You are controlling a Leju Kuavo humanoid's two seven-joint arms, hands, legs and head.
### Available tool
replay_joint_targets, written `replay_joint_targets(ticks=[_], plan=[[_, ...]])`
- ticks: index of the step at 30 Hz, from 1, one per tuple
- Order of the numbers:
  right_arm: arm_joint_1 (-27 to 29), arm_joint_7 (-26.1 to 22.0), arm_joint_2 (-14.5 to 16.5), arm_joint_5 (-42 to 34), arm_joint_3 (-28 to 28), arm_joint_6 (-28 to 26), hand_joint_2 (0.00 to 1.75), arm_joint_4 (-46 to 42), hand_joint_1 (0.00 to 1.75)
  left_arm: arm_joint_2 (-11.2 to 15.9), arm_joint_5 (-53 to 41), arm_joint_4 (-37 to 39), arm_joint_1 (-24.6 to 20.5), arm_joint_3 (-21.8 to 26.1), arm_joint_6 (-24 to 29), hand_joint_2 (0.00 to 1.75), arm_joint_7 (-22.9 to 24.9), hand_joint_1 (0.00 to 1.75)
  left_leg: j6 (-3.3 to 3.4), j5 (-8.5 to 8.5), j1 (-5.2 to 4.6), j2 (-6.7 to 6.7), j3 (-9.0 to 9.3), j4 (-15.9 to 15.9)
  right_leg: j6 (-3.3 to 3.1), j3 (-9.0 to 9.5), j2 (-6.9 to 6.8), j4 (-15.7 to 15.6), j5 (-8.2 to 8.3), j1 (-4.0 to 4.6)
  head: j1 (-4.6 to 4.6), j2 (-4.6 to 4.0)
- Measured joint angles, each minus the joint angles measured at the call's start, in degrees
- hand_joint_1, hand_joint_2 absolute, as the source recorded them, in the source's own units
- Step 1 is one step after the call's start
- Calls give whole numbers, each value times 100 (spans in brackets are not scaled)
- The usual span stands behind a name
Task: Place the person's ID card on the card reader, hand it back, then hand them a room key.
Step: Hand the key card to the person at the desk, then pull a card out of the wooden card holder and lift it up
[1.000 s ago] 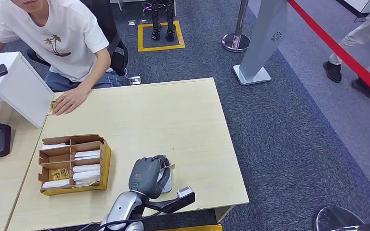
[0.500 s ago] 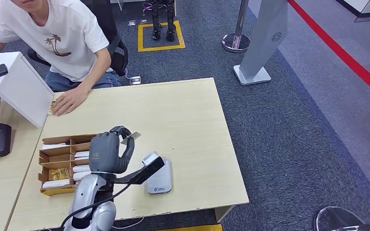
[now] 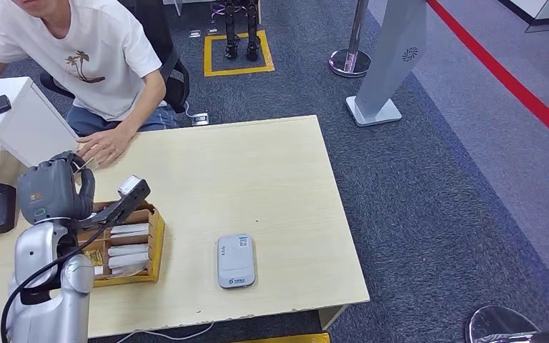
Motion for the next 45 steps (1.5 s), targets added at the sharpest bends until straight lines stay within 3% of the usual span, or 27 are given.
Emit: replay_joint_targets(ticks=[8,30,32,34,36,45], plan=[[-1,-10,0,-21,0,-4,0,-3,0,433,-13,249,-291,113,-55,175,155,175,0,0,-1,0,-1,0,0,0,0,0,0,-1,0,0],[-4,-12,-16,-110,0,-14,0,-3,0,877,-17,765,-650,133,-112,175,254,175,0,0,0,1,-1,0,0,-3,3,-1,0,-1,2,0],[-4,-29,-17,-119,0,-24,0,-3,0,884,-17,799,-664,132,-105,175,254,93,0,0,0,2,-1,0,0,-3,5,-1,0,-1,2,0],[-5,-44,-17,-124,0,-37,0,-3,0,889,-17,830,-676,128,-58,87,280,5,0,0,0,2,-1,0,0,-4,6,-1,0,-1,2,0],[-5,-44,-17,-125,0,-49,0,-3,0,902,-17,843,-681,107,31,0,352,0,0,0,0,2,-1,0,0,-4,6,-1,0,-1,2,0],[-3,-43,-17,-170,0,-65,0,-4,0,967,-19,824,-692,-67,55,0,425,0,0,0,0,2,0,0,0,-3,6,0,0,0,2,0]])
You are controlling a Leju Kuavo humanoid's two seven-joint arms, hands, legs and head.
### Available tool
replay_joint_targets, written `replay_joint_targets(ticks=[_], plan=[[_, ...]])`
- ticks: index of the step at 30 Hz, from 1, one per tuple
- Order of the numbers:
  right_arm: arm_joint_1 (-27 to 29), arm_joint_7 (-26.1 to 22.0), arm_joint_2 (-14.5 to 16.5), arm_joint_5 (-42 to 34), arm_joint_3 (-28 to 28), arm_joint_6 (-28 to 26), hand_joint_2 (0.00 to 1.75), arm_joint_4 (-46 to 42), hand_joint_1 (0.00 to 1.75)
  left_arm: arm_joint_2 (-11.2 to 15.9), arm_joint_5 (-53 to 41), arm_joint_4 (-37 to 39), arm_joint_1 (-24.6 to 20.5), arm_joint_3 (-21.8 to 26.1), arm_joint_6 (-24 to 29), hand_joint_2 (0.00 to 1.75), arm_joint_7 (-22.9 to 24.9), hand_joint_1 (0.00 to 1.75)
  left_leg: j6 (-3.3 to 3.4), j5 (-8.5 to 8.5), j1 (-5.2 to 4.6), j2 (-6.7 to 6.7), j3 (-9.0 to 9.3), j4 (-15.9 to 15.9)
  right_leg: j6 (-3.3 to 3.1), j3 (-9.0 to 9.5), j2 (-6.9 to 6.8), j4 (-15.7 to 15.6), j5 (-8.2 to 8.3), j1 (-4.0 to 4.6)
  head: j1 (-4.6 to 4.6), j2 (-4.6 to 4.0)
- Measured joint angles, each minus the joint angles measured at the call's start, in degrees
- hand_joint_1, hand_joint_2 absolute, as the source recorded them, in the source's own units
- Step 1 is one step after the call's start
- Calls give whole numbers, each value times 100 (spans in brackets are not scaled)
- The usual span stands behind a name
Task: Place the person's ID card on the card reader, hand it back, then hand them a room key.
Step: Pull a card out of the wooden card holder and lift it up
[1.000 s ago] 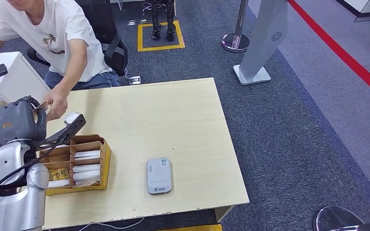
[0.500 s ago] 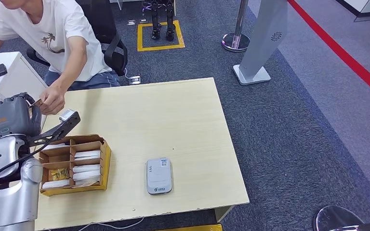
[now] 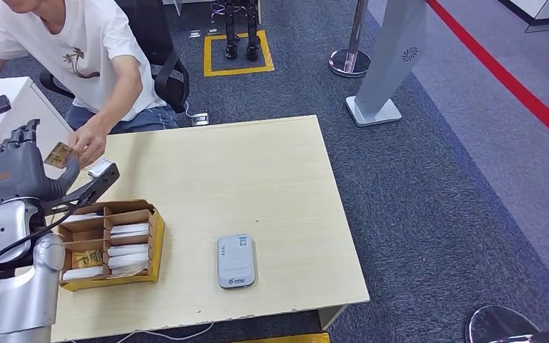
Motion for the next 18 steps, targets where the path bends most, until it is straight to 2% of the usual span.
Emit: replay_joint_targets(ticks=[10,14,18], plan=[[0,0,0,-55,0,-5,0,-1,0,1,-1,-209,29,-245,-82,0,-103,0,0,0,-1,0,0,0,0,1,0,0,0,0,-1,0],[0,0,0,-59,0,-5,0,-1,0,-4,-1,-242,48,-285,-96,175,-160,0,0,0,0,0,0,0,0,0,0,0,0,0,-1,0],[0,-1,0,-142,0,-13,0,-1,0,-147,16,-369,143,-297,-202,175,-632,0,0,0,-1,-1,0,0,0,1,-1,0,0,0,-1,0]])
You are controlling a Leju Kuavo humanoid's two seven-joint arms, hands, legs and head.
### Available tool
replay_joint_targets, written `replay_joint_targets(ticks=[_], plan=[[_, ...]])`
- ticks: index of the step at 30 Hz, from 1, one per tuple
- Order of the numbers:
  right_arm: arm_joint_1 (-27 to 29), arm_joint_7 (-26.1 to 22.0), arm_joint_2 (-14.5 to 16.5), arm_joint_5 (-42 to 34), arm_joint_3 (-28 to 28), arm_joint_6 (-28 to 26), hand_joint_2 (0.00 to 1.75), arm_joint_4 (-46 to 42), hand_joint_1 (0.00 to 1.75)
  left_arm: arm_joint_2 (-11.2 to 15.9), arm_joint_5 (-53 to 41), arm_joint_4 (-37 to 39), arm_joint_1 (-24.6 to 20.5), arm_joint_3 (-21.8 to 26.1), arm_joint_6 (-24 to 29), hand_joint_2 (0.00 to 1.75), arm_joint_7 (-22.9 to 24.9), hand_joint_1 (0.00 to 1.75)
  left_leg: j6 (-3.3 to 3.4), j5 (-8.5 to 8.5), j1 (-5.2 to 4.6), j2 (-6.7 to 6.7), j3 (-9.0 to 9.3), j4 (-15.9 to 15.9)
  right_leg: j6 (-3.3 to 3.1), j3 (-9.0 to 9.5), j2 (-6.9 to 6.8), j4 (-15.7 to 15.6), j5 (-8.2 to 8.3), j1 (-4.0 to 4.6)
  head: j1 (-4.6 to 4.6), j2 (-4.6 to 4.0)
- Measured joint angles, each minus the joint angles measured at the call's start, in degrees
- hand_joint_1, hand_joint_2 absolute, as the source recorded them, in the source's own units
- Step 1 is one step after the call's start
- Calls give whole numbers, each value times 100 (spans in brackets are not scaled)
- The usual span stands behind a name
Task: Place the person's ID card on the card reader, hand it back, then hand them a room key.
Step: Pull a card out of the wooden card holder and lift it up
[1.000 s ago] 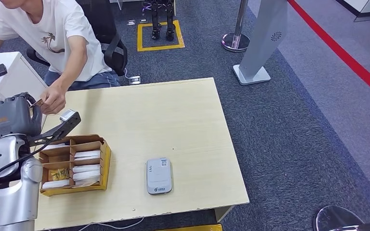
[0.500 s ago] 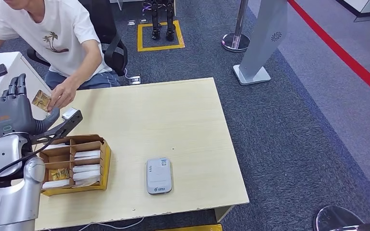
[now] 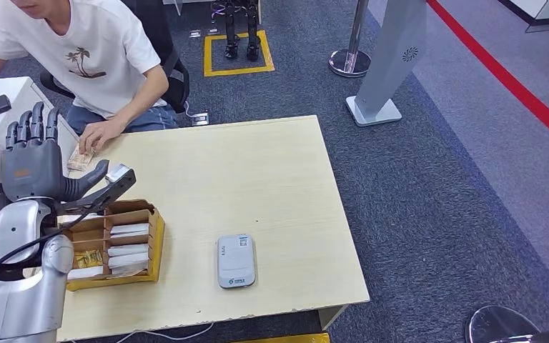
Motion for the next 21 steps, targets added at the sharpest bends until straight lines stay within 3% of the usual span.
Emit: replay_joint_targets(ticks=[4,8,14,21], plan=[[0,-15,0,-123,0,-6,0,0,0,-233,332,-271,286,-108,-179,175,-406,0,1,-1,-2,1,-1,0,0,0,1,-2,0,-1,1,0],[1,-30,0,-217,0,-17,0,1,0,-323,809,-569,693,-388,-323,175,-443,0,1,-2,-2,2,-1,0,0,-1,2,-4,-1,-1,1,0],[8,-51,0,-341,0,-22,0,2,0,-269,1546,-928,1281,-742,-456,175,-441,0,-1,-3,2,4,-1,0,0,-2,3,-2,-1,-1,1,0],[14,-65,0,-488,0,-40,0,2,0,-124,1833,-1478,2064,-943,-162,175,-443,0,-1,-3,2,3,-2,-1,-1,-2,4,-2,-3,0,1,0]])
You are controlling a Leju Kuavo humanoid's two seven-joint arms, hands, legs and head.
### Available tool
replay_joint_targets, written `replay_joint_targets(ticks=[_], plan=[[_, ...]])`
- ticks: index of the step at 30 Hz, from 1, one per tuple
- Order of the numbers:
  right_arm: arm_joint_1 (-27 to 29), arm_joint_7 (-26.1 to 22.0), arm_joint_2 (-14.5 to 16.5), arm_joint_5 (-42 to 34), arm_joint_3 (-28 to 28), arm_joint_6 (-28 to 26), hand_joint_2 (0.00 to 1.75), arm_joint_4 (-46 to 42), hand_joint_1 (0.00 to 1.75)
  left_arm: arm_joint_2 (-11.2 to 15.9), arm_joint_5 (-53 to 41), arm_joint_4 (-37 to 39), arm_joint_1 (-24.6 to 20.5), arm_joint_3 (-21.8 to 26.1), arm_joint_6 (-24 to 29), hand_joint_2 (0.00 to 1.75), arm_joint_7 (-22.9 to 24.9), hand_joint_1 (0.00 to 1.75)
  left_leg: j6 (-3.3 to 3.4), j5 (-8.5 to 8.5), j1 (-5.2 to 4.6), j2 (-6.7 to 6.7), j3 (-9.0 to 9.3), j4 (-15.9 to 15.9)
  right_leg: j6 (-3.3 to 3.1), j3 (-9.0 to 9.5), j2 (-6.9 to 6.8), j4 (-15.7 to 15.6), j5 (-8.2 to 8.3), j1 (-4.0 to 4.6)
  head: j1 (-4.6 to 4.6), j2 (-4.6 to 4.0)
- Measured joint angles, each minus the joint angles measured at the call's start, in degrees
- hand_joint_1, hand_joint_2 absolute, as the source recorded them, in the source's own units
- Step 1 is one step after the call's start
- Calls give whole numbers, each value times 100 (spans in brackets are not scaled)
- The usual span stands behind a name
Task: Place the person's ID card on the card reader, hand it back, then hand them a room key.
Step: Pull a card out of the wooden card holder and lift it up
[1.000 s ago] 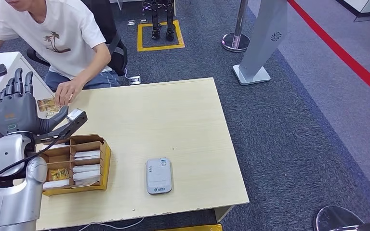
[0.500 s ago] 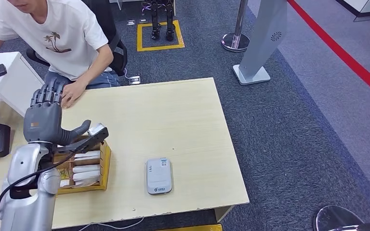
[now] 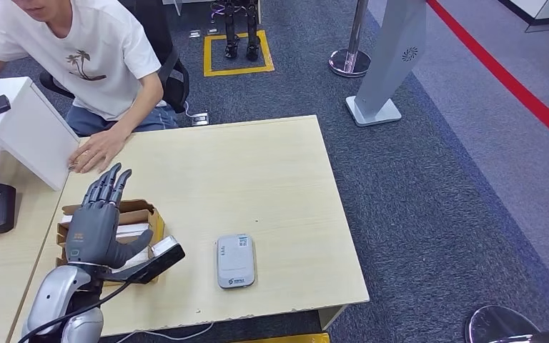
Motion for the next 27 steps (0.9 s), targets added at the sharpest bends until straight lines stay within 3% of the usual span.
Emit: replay_joint_targets(ticks=[12,27], plan=[[22,-8,0,-126,0,-54,0,0,0,266,-133,-596,1168,-7,246,175,122,0,1,-1,-1,-1,0,0,2,1,-2,-1,-1,0,-1,0],[23,-5,2,-188,0,-57,0,0,0,314,-310,-820,1773,-7,372,175,322,0,1,-1,-1,-2,0,0,1,2,-3,-1,-2,0,1,0]])
